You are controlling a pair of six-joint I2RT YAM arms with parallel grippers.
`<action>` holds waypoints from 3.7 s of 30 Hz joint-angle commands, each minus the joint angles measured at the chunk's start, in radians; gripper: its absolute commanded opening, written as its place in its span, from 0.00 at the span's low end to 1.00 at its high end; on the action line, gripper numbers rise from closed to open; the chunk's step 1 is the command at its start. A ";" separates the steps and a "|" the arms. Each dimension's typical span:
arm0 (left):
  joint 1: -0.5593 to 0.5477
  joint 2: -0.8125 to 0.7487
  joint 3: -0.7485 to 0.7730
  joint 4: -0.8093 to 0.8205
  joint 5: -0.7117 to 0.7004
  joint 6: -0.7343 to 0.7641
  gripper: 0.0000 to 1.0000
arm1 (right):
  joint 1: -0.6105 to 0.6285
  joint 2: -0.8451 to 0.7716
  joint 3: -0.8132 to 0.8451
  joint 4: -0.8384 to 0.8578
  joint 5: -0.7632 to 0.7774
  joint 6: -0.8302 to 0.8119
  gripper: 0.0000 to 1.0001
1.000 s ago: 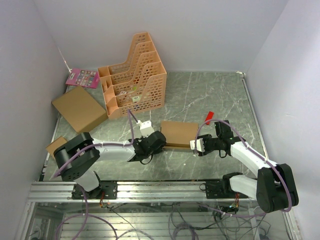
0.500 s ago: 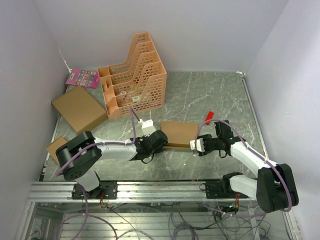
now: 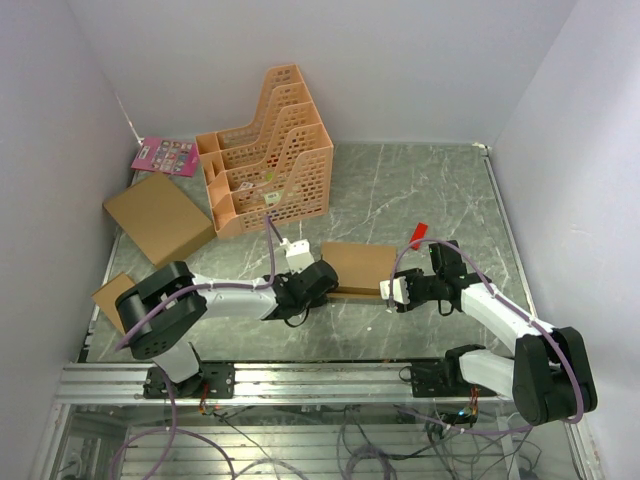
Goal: Fold the paper box
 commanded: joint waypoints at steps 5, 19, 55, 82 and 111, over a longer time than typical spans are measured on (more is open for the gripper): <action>-0.019 0.030 0.036 -0.069 -0.015 0.023 0.34 | 0.012 0.020 -0.011 -0.050 0.004 0.003 0.45; -0.041 0.041 0.058 -0.121 -0.043 0.025 0.31 | 0.032 0.037 -0.008 -0.025 0.035 0.035 0.44; -0.084 0.102 0.127 -0.217 -0.113 0.040 0.29 | 0.054 0.070 0.000 -0.004 0.072 0.075 0.44; -0.080 0.090 0.161 -0.259 -0.096 0.083 0.30 | 0.054 0.067 0.001 -0.008 0.073 0.075 0.44; -0.070 -0.044 0.157 -0.282 -0.040 0.194 0.46 | 0.056 0.067 0.003 -0.013 0.072 0.072 0.44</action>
